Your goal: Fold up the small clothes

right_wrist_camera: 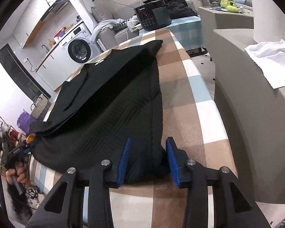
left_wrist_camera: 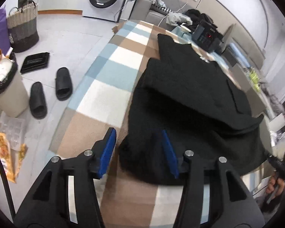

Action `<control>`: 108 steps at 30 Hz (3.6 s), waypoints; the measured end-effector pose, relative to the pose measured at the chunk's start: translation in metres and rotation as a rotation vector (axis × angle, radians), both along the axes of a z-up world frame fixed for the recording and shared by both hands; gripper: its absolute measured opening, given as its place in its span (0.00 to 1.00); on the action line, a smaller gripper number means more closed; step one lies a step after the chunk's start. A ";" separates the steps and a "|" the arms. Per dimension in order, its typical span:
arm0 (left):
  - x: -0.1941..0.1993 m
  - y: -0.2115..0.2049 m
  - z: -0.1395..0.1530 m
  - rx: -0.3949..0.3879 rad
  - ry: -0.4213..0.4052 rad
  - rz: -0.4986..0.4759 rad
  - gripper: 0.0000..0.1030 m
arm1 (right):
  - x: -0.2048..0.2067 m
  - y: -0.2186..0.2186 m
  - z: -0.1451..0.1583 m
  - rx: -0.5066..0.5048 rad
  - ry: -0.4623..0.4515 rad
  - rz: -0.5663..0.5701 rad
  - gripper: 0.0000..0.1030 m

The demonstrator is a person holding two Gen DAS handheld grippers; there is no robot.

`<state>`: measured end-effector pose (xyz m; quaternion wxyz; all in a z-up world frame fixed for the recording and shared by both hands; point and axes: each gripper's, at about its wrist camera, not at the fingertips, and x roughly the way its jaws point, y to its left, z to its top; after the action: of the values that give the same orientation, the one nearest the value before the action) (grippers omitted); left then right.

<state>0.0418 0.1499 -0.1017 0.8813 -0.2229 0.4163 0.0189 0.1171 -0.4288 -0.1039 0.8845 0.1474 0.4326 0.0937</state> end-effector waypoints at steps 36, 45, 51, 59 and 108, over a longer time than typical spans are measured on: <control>-0.033 -0.075 -0.011 0.121 0.085 -0.202 0.15 | -0.011 0.020 -0.013 -0.174 0.064 0.094 0.14; -0.036 -0.039 -0.005 0.079 0.104 -0.068 0.29 | 0.003 0.015 0.011 -0.228 0.068 -0.049 0.28; -0.040 -0.023 0.003 0.097 0.099 -0.018 0.40 | 0.003 0.010 0.026 -0.155 0.032 -0.097 0.42; -0.055 0.005 0.024 -0.036 0.029 0.037 0.43 | -0.001 0.020 0.035 -0.088 0.019 -0.088 0.53; 0.067 -0.009 0.025 0.078 0.044 -0.005 0.52 | 0.029 0.027 0.031 -0.074 0.037 -0.054 0.57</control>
<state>0.1084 0.1411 -0.0765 0.8799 -0.1869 0.4352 0.0381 0.1464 -0.4023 -0.0731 0.8834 0.1276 0.4479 0.0511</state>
